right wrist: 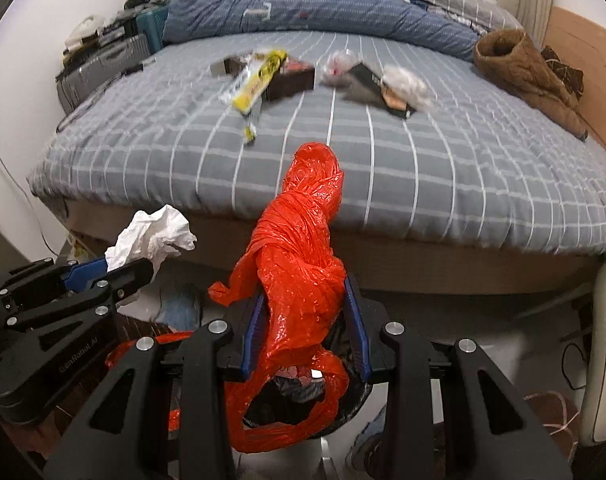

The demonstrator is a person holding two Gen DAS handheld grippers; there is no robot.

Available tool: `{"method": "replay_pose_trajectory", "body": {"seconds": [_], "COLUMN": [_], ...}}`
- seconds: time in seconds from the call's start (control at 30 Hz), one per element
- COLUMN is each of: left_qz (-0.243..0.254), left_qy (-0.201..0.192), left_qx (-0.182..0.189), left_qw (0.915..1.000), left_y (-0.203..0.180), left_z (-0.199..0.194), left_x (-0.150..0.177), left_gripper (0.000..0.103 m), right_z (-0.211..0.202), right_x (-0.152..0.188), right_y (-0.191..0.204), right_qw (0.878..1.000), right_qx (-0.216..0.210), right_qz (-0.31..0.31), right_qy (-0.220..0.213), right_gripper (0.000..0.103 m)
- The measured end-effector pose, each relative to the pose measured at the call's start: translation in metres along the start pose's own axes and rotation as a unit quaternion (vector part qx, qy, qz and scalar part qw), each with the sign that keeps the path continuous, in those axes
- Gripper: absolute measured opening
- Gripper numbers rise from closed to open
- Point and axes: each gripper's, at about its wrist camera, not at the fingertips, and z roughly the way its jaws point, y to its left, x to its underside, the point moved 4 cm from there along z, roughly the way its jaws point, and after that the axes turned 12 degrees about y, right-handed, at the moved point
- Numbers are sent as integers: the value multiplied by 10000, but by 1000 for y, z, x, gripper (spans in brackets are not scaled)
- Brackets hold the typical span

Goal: Collect trash

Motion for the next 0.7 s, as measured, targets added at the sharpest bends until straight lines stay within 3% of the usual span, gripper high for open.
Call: {"method": "replay_pose_trajectory", "body": {"seconds": [0.7], "left_qz": [-137], "left_qy": [604], "left_qx": [-31], "left_qw": [9981], "left_y": [11], "left_z": [85], "left_x": [5], "left_gripper": [23], "right_z": [95], "right_x": [29], "right_y": [-9], "right_qw": [9949], "right_qx": [19], "right_qz": [111], "right_qy": [1003], "right_gripper": [35]}}
